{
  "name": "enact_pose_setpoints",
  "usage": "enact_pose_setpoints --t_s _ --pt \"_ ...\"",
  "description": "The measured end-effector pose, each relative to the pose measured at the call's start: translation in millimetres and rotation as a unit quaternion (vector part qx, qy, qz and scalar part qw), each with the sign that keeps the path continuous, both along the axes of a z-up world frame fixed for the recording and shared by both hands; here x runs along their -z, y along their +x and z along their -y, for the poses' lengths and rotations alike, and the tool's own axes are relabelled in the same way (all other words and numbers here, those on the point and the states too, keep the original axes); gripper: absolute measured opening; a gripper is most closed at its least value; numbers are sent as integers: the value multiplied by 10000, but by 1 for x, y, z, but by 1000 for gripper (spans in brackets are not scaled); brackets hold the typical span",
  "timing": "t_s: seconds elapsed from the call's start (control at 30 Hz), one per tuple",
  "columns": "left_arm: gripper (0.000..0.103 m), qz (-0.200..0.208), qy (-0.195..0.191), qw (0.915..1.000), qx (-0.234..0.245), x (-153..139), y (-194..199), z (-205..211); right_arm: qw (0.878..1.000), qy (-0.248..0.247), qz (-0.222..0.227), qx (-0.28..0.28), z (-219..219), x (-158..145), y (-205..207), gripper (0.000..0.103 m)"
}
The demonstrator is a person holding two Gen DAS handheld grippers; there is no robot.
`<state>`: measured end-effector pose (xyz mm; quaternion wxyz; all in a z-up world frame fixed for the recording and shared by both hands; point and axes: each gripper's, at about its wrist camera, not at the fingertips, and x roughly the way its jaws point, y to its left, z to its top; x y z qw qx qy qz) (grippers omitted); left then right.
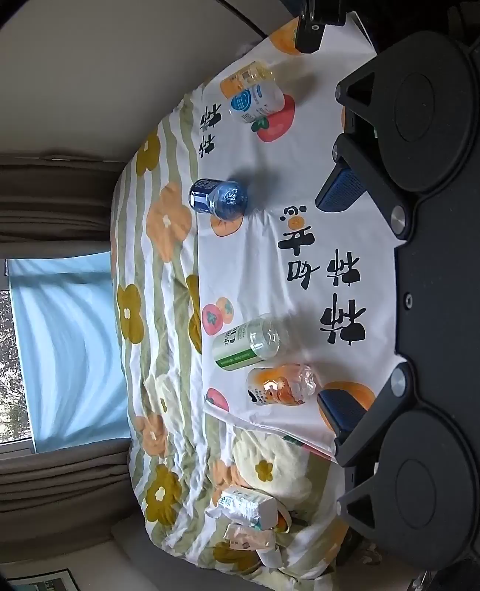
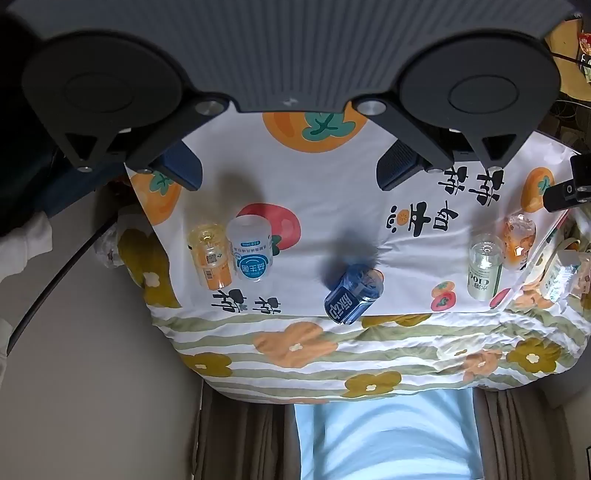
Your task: Flip cup upright
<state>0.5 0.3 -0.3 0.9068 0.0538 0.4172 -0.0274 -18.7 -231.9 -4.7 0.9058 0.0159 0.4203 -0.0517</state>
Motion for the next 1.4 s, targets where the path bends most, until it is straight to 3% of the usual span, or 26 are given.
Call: enact_pose_setpoints --t_s 1.4 --pt "103 86 120 9999 40 -1 0 0 9999 57 -116 47 1 4 1 103"
